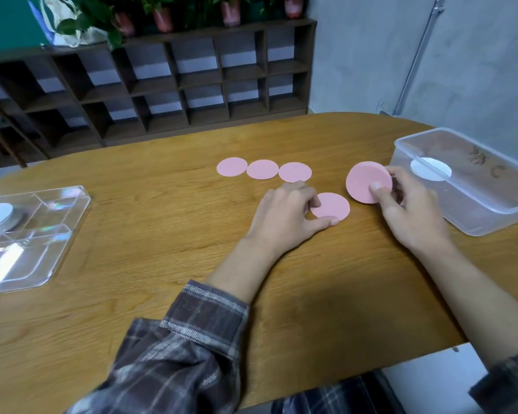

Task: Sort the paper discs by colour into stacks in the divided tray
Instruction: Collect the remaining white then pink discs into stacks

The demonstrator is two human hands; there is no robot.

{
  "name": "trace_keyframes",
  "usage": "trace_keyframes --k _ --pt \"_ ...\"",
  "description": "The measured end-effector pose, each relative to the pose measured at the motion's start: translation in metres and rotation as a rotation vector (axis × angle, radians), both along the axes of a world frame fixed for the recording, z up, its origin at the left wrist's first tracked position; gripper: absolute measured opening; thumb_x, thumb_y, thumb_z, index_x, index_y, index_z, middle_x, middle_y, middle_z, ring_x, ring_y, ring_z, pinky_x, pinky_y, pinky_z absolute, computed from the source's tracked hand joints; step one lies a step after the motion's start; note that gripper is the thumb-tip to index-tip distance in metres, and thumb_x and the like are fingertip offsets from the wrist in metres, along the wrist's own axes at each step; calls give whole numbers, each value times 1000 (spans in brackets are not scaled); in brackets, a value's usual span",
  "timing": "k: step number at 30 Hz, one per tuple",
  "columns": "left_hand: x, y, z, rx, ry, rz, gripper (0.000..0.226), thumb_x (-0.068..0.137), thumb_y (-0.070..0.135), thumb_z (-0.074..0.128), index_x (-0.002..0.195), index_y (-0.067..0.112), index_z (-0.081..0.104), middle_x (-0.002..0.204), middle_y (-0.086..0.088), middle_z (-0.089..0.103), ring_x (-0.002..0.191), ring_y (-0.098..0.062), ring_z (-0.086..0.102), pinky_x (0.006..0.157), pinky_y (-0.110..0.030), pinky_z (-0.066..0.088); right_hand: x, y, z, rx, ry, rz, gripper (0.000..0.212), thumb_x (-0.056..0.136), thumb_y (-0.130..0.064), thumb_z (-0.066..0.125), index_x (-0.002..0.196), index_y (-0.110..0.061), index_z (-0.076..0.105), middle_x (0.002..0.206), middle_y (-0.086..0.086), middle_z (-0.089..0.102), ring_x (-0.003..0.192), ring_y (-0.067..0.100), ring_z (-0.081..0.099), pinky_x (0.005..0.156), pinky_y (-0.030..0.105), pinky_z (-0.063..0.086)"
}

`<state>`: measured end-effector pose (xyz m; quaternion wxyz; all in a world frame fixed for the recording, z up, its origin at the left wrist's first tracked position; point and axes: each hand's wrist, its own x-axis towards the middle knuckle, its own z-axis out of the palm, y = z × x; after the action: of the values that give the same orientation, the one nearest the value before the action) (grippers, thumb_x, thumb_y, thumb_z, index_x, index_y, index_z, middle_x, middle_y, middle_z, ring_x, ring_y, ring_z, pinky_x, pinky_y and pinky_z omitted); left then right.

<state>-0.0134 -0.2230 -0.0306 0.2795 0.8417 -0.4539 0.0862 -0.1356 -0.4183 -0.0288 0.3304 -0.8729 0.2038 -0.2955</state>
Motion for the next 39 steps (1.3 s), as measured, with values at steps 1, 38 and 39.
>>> trace_keyframes --k 1,38,39 --pt "-1 2 0 0 -28 8 45 79 64 78 90 22 70 82 15 55 82 -9 53 70 -31 41 0 0 0 -9 -1 7 17 101 -27 59 117 -26 63 91 1 68 77 4 54 68 17 39" --pt "-15 -12 -3 -309 78 149 35 97 27 69 72 13 50 67 -8 53 63 -28 47 59 -41 41 16 29 -2 -166 280 357 67 107 -39 37 163 -32 0 167 -1 22 151 13 23 113 24 18" --pt "-15 -13 -3 -298 65 147 33 99 26 68 74 9 55 70 -11 56 65 -31 50 60 -43 43 16 29 -2 -179 265 353 65 108 -37 37 163 -30 4 166 0 24 150 14 25 113 24 19"
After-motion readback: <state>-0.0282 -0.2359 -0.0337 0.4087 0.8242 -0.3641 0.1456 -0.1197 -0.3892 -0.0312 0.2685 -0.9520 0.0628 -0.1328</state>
